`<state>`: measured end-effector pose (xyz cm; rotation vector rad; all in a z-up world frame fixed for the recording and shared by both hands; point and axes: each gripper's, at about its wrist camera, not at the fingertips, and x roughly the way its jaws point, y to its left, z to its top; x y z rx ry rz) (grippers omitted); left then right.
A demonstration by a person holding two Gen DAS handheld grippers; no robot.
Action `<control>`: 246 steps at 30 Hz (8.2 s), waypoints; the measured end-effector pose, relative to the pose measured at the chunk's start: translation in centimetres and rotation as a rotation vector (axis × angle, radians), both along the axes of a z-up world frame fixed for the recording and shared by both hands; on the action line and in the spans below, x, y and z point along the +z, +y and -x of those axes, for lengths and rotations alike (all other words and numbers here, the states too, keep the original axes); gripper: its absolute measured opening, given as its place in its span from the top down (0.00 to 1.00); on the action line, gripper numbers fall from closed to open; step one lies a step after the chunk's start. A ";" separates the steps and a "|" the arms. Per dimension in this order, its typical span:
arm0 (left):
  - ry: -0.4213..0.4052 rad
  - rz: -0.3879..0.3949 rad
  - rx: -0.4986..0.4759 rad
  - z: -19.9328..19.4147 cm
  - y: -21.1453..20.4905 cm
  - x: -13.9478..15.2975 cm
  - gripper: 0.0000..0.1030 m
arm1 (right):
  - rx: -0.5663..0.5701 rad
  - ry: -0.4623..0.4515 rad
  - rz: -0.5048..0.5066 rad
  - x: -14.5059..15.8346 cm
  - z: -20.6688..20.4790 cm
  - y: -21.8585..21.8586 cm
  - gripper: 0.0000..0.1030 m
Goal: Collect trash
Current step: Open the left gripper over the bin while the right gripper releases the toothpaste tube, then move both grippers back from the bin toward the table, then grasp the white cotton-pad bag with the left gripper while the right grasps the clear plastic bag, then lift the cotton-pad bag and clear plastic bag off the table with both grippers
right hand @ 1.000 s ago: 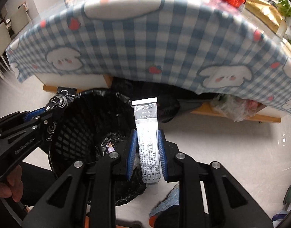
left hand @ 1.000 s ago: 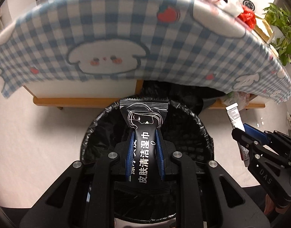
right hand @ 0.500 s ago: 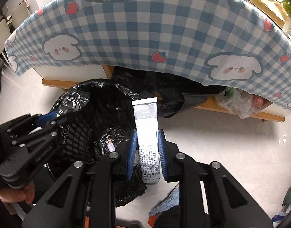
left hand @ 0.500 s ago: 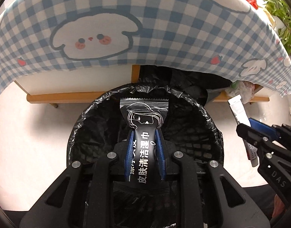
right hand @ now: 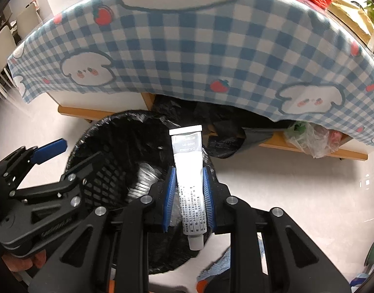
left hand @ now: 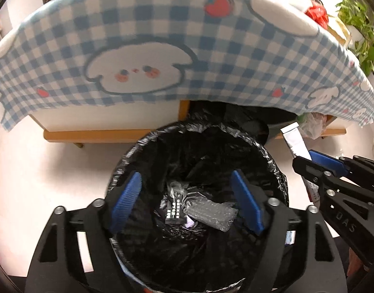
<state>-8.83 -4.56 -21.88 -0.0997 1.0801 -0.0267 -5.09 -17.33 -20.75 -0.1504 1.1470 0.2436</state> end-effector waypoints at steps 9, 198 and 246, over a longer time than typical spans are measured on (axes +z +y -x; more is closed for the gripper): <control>-0.014 -0.016 0.073 0.4 5.1 0.6 0.09 | 0.046 -0.015 -0.005 0.4 -0.5 4.1 0.79; -0.123 -0.027 0.120 -24.7 8.7 17.9 0.63 | 0.024 -0.281 -0.106 17.9 -16.6 3.0 0.67; -0.149 -0.007 0.080 -12.1 5.7 19.0 0.63 | -0.012 -0.263 -0.131 18.0 -8.2 1.8 0.66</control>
